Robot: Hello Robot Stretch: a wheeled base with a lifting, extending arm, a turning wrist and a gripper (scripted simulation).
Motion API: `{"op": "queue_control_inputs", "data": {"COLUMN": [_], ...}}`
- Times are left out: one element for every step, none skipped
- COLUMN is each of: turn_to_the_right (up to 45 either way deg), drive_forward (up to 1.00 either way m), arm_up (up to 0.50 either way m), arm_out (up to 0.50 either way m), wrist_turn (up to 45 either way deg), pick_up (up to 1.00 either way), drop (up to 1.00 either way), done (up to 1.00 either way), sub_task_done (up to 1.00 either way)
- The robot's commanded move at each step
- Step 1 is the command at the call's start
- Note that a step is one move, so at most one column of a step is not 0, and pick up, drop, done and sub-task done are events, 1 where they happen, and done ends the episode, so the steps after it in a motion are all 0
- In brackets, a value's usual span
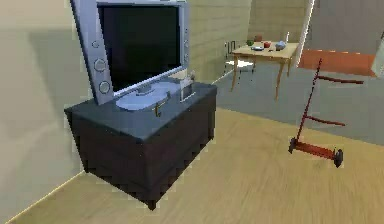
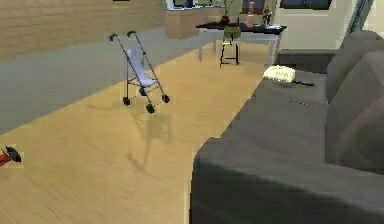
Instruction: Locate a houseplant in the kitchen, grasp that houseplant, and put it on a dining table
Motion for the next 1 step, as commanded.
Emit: {"op": "queue_control_inputs", "data": {"turn_to_the_right": [30.0], "drive_forward": [0.00], "arm_up": [0.00], "arm_out": [0.00], "wrist_turn": [0.0], "pick_up": [0.00], "drop": [0.00], "done": [0.00], "sub_task_done": [0.00]}}
